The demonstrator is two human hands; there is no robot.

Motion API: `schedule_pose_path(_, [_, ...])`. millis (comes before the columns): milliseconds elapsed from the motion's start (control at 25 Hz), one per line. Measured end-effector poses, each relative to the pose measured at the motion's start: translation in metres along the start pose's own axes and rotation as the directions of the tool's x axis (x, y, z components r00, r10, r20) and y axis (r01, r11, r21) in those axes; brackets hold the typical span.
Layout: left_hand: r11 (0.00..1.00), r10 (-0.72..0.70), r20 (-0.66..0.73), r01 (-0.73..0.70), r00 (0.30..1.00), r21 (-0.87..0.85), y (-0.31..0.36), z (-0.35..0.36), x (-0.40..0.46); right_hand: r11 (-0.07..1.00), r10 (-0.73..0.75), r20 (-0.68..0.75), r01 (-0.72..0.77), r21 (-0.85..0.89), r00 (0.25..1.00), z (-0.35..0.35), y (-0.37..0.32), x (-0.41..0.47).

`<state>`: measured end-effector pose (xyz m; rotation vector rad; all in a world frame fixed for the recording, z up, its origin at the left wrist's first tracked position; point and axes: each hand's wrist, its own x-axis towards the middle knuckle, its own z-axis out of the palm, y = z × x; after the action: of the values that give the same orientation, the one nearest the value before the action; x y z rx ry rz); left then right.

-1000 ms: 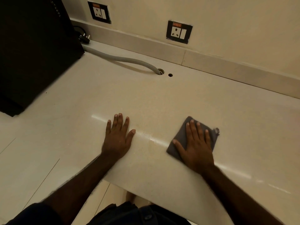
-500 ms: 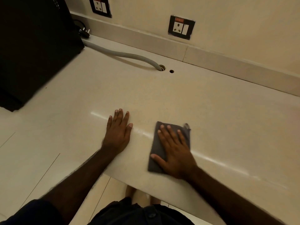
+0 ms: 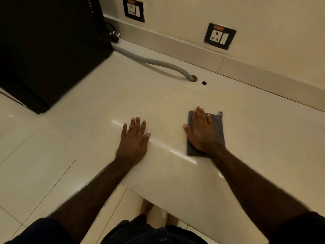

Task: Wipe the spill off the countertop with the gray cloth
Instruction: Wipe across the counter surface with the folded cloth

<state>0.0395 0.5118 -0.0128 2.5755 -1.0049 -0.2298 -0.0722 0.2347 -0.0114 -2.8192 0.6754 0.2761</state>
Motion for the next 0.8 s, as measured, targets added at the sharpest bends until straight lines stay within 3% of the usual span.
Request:
schedule_pose_path(120, [0.997,0.060,-0.039,-0.063,0.997,-0.055,0.016,-0.003,0.012,0.974,-0.203,0.026,0.200,0.106,0.979,0.001,-0.050,0.001])
schedule_pose_path(200, [0.988,0.133,-0.059,-0.137,0.989,-0.070,0.027,-0.004,0.022,0.947,-0.255,-0.039,0.257,0.194,0.966,0.004,-0.067,-0.010])
schedule_pose_path(280, [0.972,0.209,-0.079,-0.216,0.975,-0.095,0.038,-0.002,0.040,0.972,-0.077,-0.137,0.105,0.210,0.988,0.012,-0.066,-0.028])
schedule_pose_path(360, [0.951,0.285,-0.056,-0.289,0.957,-0.112,0.054,0.004,0.064,0.972,0.171,-0.129,-0.145,0.187,0.977,0.024,-0.056,-0.046])
schedule_pose_path(440, [0.918,0.396,0.064,-0.393,0.916,-0.059,0.071,0.018,0.085,0.958,0.252,-0.086,-0.236,0.166,0.964,0.032,-0.046,-0.055])
schedule_pose_path(560, [0.856,0.484,0.247,-0.513,0.839,0.064,0.074,0.039,0.107,0.969,0.196,-0.122,-0.173,0.177,0.973,0.033,-0.038,-0.047])
schedule_pose_path(800, [0.869,0.447,0.199,-0.476,0.872,0.132,0.030,0.028,0.109,0.995,-0.087,-0.078,0.091,0.045,0.993,0.025,-0.041,-0.011])
